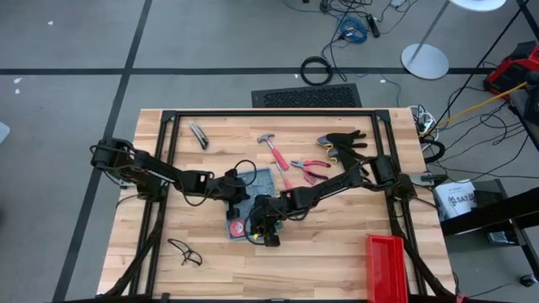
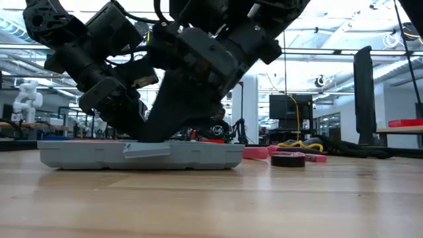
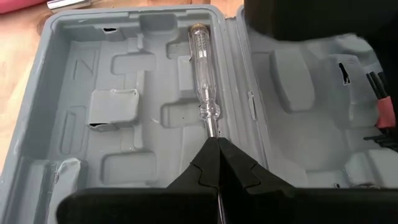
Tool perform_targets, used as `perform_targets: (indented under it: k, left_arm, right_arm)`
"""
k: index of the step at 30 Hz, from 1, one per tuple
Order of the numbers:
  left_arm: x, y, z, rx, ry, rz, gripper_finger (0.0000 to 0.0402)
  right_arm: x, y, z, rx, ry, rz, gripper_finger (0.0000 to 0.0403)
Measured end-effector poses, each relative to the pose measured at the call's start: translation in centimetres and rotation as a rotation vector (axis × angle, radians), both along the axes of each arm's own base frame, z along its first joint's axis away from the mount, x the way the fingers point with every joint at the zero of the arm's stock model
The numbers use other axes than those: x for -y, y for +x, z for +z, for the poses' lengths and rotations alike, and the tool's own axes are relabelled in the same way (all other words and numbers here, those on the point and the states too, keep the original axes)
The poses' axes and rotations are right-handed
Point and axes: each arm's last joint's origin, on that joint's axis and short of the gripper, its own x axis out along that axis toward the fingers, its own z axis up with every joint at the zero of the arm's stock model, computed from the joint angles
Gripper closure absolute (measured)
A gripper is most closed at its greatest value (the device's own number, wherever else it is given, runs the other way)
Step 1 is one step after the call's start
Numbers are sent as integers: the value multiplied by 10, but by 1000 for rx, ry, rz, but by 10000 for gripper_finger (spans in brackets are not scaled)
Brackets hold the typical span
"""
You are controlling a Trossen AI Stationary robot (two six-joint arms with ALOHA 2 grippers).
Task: Prefit tool cases
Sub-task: Remove the pink hex key from the gray prefit tool case
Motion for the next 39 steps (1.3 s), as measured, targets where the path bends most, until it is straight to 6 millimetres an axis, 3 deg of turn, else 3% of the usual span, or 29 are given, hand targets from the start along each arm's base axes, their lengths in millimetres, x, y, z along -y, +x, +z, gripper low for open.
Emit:
perform_targets:
  k: [7, 13, 17, 29, 39]
  left_arm:
    - [0, 0, 0, 0, 2, 0, 402]
    - [0, 0, 0, 0, 3, -2, 402]
    - [0, 0, 0, -1, 3, -2, 402]
    - [0, 0, 0, -4, 2, -3, 401]
    - [0, 0, 0, -6, 1, -4, 401]
  right_arm:
    - [4, 1, -6, -13, -8, -15, 308]
    - [4, 2, -7, 2, -46, -19, 389]
    - [2, 3, -5, 39, -68, -25, 400]
    - [0, 1, 26, 98, -109, -10, 403]
    - [7, -27, 60, 51, -213, -69, 403]
